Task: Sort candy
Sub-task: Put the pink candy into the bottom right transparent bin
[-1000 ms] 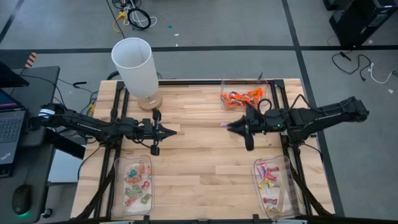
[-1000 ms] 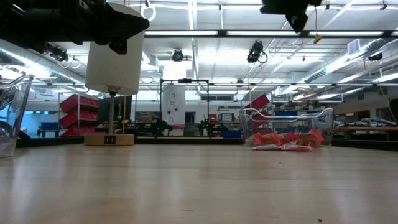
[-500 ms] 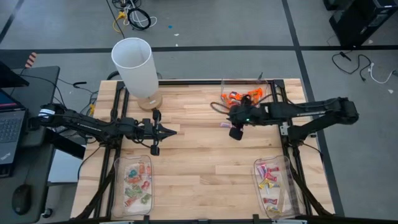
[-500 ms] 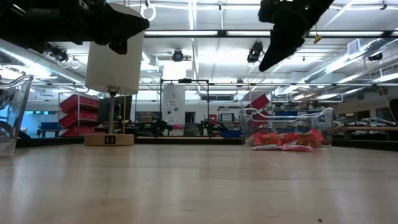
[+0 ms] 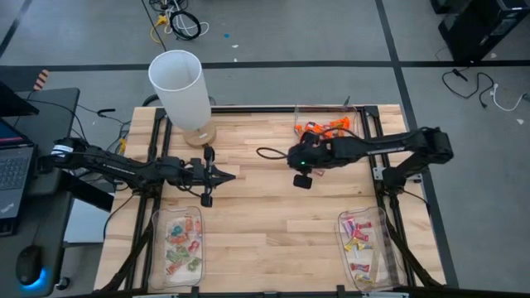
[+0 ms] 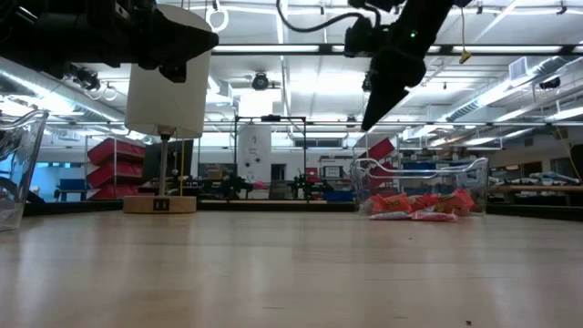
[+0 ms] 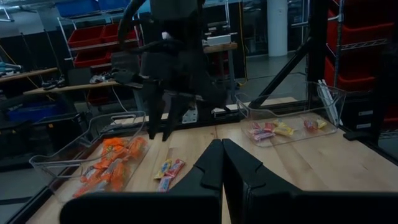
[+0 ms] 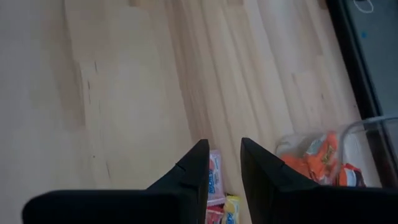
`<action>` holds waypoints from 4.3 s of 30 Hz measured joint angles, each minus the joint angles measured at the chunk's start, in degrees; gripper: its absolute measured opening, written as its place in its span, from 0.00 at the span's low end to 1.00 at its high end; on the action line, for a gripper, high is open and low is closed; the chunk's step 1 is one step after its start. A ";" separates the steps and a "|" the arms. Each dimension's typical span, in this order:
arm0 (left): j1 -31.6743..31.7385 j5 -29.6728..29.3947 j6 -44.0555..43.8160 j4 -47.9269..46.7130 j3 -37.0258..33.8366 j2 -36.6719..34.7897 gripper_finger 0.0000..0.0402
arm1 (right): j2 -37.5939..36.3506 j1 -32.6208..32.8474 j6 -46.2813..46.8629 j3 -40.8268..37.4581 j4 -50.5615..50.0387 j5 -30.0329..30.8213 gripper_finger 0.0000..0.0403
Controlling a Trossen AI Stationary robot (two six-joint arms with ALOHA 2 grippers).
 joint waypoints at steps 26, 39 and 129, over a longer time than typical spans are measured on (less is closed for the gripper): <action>-0.02 -0.04 -0.06 -1.86 0.00 -0.01 0.01 | 11.75 -1.55 -0.22 -0.51 -4.56 -3.08 0.44; 0.00 -1.09 0.00 -1.91 0.00 -0.01 0.01 | 12.03 -3.98 -0.46 -7.65 3.32 -2.91 0.48; 0.00 0.94 5.30 -5.08 0.00 -0.02 0.01 | 12.11 0.02 30.82 -12.96 13.48 -16.04 0.11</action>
